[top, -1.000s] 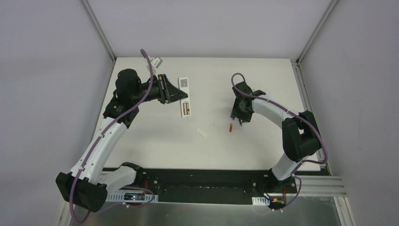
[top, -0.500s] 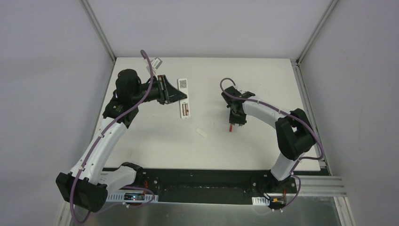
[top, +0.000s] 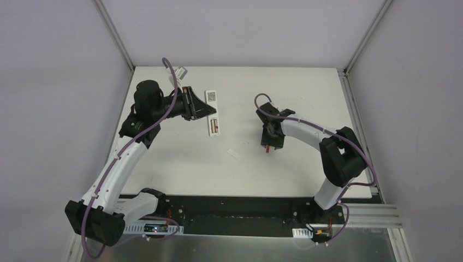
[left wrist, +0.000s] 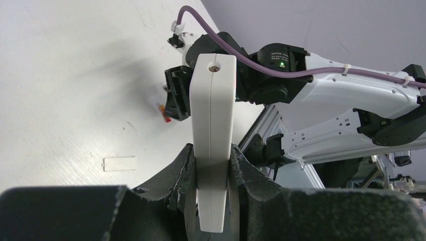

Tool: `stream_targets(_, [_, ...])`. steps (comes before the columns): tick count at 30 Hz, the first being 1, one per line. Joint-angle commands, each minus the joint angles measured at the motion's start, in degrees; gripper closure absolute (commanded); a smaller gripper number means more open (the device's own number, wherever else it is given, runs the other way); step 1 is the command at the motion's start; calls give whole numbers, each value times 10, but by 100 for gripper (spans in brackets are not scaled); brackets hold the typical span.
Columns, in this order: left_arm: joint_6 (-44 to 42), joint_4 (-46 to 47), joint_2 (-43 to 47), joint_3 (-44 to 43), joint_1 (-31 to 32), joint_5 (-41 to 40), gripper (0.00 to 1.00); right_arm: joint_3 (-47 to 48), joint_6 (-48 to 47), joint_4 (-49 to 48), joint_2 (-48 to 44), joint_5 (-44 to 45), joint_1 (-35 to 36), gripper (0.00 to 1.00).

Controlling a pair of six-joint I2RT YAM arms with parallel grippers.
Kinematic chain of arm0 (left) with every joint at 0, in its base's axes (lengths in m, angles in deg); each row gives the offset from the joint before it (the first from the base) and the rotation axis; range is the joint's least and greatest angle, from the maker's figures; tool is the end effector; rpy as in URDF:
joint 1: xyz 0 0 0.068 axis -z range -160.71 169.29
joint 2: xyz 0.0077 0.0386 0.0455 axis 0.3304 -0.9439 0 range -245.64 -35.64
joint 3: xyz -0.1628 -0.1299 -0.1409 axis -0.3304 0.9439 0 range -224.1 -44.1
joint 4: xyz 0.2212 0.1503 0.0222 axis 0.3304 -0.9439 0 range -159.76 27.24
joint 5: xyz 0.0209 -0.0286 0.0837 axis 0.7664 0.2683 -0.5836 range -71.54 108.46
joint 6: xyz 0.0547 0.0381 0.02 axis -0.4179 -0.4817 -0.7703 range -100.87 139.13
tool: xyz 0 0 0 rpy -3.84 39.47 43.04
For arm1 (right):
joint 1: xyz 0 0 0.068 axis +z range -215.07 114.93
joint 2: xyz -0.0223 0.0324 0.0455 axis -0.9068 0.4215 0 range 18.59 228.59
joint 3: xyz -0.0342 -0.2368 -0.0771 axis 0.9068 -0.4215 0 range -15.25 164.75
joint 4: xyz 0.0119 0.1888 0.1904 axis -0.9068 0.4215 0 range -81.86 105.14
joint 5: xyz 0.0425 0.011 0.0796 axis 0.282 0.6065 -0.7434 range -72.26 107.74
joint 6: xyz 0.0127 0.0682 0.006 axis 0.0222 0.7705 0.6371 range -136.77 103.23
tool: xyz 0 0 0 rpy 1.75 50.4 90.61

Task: Load the batteries into the remote control
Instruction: Pick up the battery from the center of the board.

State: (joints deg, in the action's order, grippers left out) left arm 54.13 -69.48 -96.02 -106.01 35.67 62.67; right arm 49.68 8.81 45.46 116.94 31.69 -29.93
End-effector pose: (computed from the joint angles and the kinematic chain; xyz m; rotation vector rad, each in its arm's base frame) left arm 0.2433 -0.1127 0.3801 0.3467 1.7769 -1.2930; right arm 0.2870 0.1853 0.1421 -0.1710 2.7251 -0.0543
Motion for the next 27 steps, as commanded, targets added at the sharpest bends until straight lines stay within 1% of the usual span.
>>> stream_targets(1, [-13,5,18,-3,-6,-12,100,-2,30,-15,-3,-24,5,55])
stream_targets(9, [-13,-1,27,3,-7,-19,100,-6,37,-20,14,-18,5,64])
stream_targets(14, [-15,-6,31,5,-7,-23,100,-17,42,-25,22,-21,6,67])
stream_targets(18, [-15,-9,31,6,-7,-23,100,-17,41,-32,28,-22,6,73])
stream_targets(19, [-15,-9,32,6,-7,-23,100,-17,41,-34,29,-22,6,75])
stream_targets(23, [-15,-12,36,7,-7,-25,100,-23,41,-48,24,-24,4,92])
stream_targets(25, [-15,-14,38,8,-7,-26,100,-32,27,-72,9,-35,4,96])
stream_targets(27, [-15,-17,38,8,-7,-28,100,-45,4,-98,-25,-46,5,99])
